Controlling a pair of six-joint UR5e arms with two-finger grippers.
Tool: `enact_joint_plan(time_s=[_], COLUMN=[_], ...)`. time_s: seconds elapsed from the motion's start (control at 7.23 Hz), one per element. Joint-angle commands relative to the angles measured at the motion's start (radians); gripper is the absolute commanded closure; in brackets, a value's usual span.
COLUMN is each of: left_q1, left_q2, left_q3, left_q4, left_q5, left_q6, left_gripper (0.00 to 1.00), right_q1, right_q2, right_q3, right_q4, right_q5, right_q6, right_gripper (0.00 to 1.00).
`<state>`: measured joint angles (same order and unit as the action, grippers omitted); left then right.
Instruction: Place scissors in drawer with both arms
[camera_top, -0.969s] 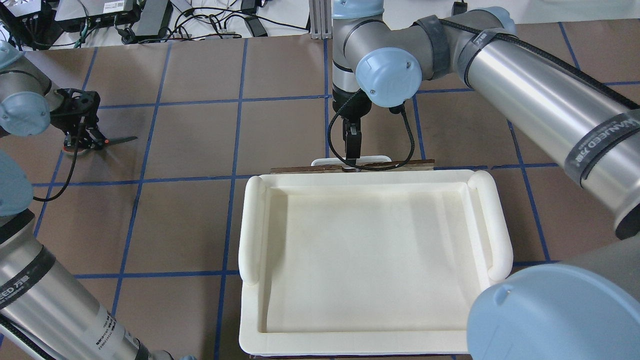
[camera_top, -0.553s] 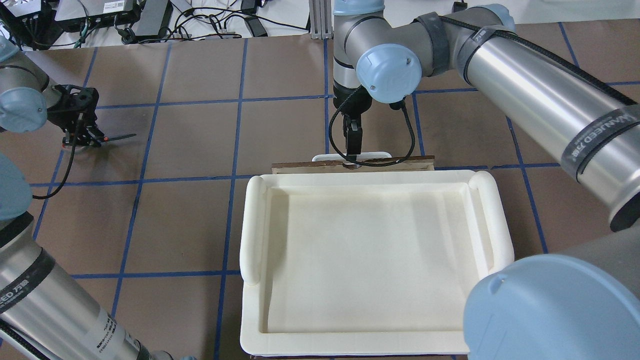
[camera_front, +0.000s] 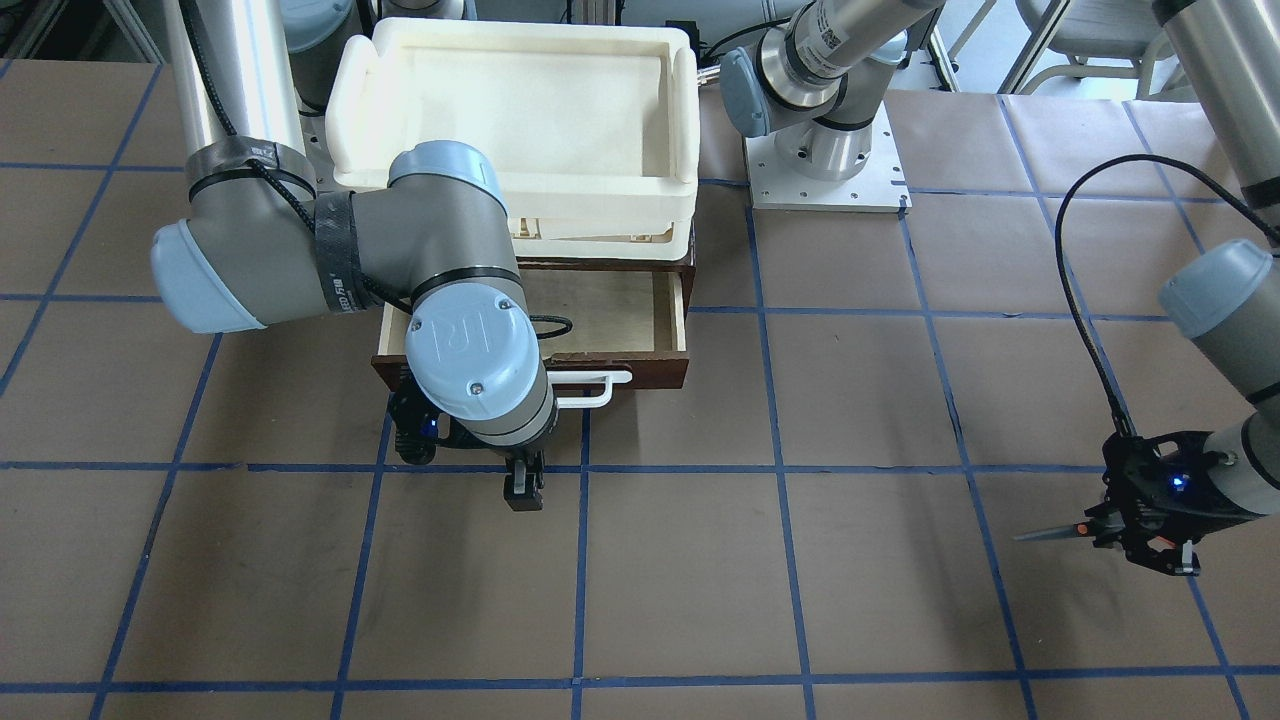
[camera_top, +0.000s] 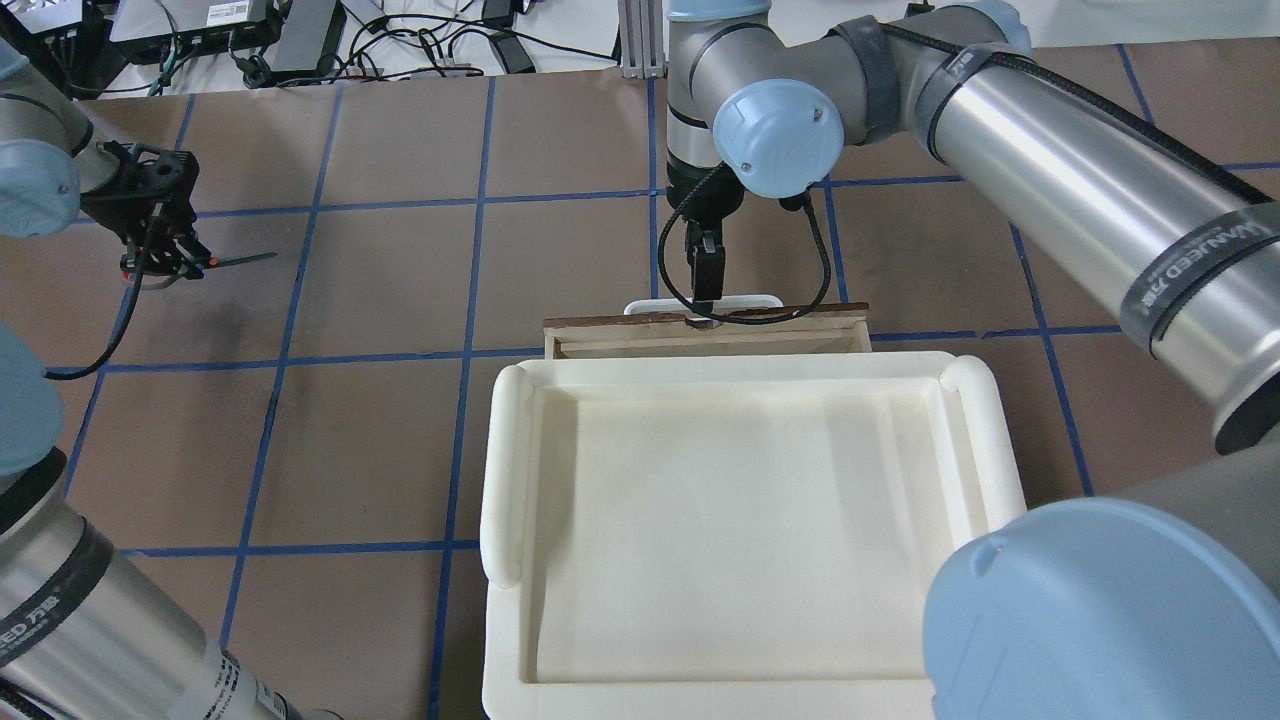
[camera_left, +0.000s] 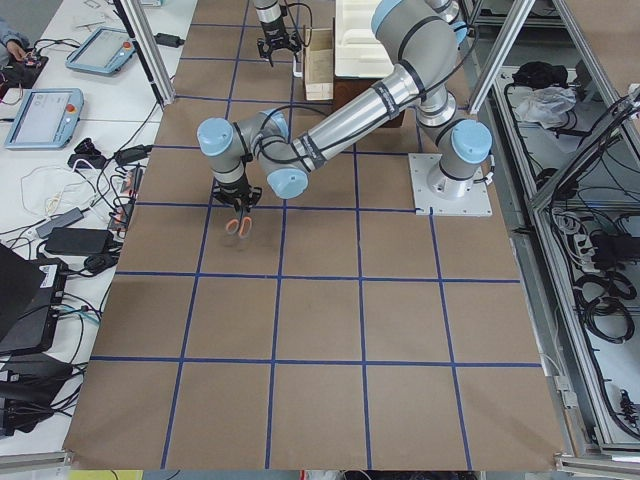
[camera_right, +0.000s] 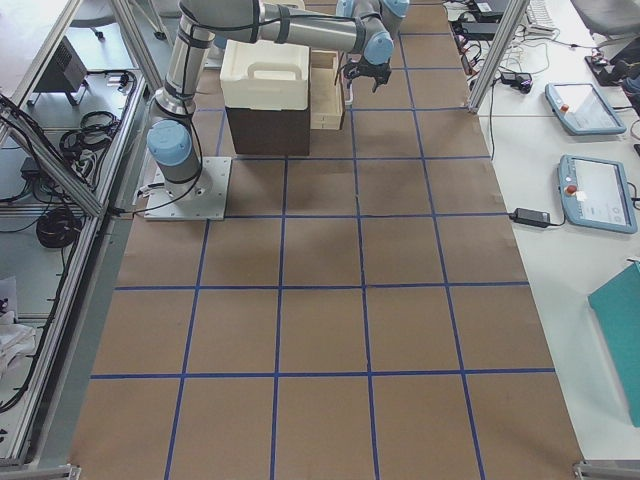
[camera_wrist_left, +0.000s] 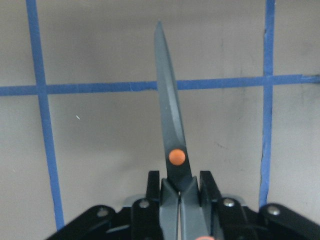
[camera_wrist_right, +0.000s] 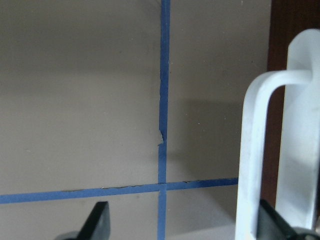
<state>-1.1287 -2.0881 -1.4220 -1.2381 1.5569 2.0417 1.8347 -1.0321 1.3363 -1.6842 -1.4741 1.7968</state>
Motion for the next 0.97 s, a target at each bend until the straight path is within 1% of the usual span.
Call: enact_joint_plan(time_s=[0.0, 0.28, 0.55, 0.69, 0.83], left_q1=[-0.060, -0.138, -0.268, -0.323, -0.368], left_q2=[0.081, 0.152, 0.236, 0.267, 0.287], left_q3=[0.000, -0.002, -0.003, -0.008, -0.011], left_q4=[-0.046, -0.139, -0.219, -0.260, -0.274], left_q5=[0.000, 0.003, 0.012, 0.011, 0.011], left_q6=[-0.015, -0.056, -0.183, -0.269, -0.329], left_gripper=[1.00, 1.00, 1.00, 1.00, 1.00], right_q1=[-0.008, -0.017, -0.026, -0.029, -0.029], right_q2=[0.013, 0.020, 0.033, 0.043, 0.044], right_q3=[-0.023, -0.032, -0.040, -0.055, -0.069], right_q4=[0.000, 0.000, -0.003, -0.005, -0.003], right_q5=[0.000, 0.000, 0.000, 0.000, 0.000], right_q6=[-0.007, -0.023, -0.046, -0.046, -0.059], right_gripper=[0.00, 0.00, 0.00, 0.00, 0.00])
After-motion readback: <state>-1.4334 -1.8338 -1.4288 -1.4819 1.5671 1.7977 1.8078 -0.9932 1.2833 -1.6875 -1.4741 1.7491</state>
